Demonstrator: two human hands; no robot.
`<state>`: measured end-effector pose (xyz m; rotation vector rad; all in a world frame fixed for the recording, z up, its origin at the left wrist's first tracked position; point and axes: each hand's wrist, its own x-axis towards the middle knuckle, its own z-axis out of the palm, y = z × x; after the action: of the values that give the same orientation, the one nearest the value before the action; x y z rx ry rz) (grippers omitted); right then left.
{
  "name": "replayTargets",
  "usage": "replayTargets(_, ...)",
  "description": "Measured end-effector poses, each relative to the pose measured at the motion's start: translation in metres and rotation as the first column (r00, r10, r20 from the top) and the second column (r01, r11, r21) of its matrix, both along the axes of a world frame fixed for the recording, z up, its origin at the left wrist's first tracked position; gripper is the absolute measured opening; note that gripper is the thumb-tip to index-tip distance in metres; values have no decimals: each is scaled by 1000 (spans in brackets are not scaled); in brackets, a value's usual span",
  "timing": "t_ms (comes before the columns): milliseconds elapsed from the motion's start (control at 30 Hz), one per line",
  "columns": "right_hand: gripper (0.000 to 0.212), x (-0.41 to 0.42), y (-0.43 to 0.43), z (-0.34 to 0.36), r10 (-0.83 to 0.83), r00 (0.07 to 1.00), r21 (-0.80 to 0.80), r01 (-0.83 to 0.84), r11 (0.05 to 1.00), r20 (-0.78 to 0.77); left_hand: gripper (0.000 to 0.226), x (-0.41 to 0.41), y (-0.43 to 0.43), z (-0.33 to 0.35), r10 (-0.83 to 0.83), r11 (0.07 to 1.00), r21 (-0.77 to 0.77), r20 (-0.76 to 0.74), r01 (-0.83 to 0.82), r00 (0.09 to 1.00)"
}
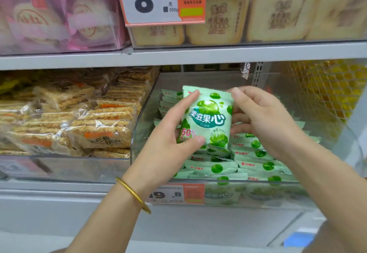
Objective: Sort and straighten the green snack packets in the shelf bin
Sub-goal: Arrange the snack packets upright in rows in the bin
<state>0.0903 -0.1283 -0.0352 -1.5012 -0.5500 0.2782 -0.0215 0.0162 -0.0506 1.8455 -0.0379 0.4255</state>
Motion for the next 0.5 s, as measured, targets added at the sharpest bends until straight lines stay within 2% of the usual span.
replayTargets(133,20,1,-2,-2,122,991,-59,-124,990,-48,75,3,-2,0,-18,997,-74,2,18,1000)
replayTargets(367,7,3,-4,0,166,985,8,-166,986,-55,78,3,2,0,-83,984,-159,-11,80,996)
replayTargets(500,9,6,-3,0,188,980,42,-186,982,-61,80,3,3,2,-102,982,-159,-12,99,995)
